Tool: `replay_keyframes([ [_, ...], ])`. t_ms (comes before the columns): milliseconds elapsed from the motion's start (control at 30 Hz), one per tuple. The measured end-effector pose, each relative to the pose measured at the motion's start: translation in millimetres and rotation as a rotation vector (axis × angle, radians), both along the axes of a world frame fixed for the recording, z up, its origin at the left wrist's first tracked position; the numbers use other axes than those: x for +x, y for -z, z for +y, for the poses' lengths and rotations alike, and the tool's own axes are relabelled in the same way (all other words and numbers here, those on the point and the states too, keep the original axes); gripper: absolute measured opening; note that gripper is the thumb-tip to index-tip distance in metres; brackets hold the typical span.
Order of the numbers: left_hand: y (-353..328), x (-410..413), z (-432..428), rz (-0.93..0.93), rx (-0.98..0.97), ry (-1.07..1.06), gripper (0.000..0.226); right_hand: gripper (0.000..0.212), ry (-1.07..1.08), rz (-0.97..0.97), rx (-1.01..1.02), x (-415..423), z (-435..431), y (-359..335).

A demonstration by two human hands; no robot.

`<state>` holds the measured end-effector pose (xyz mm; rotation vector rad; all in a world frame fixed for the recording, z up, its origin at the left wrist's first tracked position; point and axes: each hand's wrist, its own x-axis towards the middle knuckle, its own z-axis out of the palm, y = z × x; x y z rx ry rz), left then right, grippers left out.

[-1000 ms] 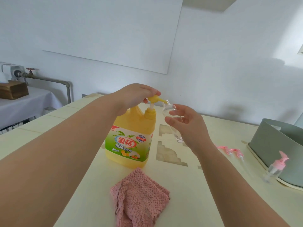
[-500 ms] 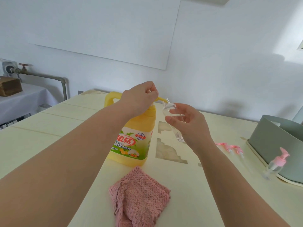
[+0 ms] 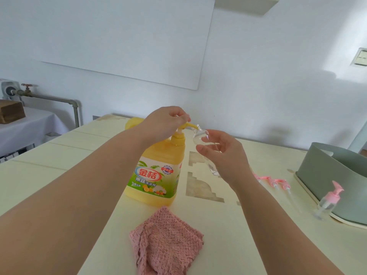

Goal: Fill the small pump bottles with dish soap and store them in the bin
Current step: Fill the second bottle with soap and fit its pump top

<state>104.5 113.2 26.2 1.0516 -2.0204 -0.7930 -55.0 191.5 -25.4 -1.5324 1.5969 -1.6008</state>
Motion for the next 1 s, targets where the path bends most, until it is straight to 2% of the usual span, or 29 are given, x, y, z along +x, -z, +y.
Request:
replay_keyframes([
  [67,-5.3,2.6,-0.7,0.087,0.031,0.017,0.024,0.041,0.007,0.013,-0.011,-0.8,-0.9,-4.6],
  [167,-7.7,2.9,-2.4,0.107,0.012,-0.018,0.023,0.039,0.014,0.041,-0.021,-2.5,-2.2,-7.5],
  [567,28.1,-8.6,1.9,0.164,-0.233,-0.232,0.023,0.04,0.015,0.042,-0.04,-5.3,-6.7,5.1],
  [767,38.5,-12.5,0.7,0.055,-0.357,-0.294,0.031,0.042,0.014,0.035,-0.026,-6.4,-6.2,10.7],
  [867,39.4,-12.3,4.9,0.063,-0.353,-0.294,0.032,0.039,0.019,0.044,-0.028,-5.2,-4.4,10.3],
  [1000,24.6,-7.1,12.2,0.086,-0.224,-0.261,0.028,0.038,0.021,0.028,-0.026,-3.1,-4.2,8.7],
])
